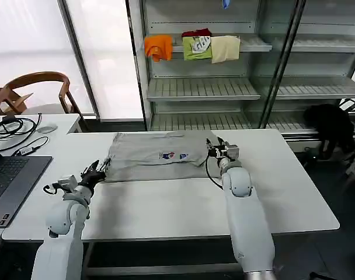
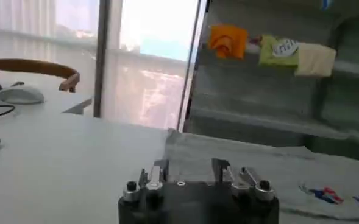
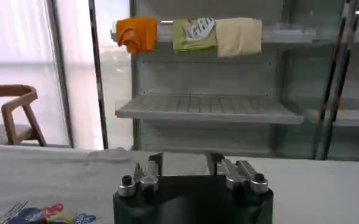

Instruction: Fold and organize the clothes.

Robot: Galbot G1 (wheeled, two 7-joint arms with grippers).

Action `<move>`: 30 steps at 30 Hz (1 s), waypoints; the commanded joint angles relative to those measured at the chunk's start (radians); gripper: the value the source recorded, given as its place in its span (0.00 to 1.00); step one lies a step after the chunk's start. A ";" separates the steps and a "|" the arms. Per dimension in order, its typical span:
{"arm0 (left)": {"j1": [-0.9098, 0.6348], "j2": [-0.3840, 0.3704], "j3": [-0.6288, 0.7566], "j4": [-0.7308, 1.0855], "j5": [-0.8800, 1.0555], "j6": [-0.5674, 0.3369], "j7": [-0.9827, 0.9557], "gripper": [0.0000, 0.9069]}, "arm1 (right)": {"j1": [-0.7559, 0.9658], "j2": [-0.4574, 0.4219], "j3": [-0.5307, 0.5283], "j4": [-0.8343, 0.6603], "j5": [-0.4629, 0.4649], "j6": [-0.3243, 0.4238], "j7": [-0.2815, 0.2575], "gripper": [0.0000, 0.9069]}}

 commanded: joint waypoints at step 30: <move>0.053 -0.001 0.035 0.014 0.118 0.088 0.020 0.01 | -0.279 -0.075 0.075 0.201 0.134 -0.087 -0.037 0.00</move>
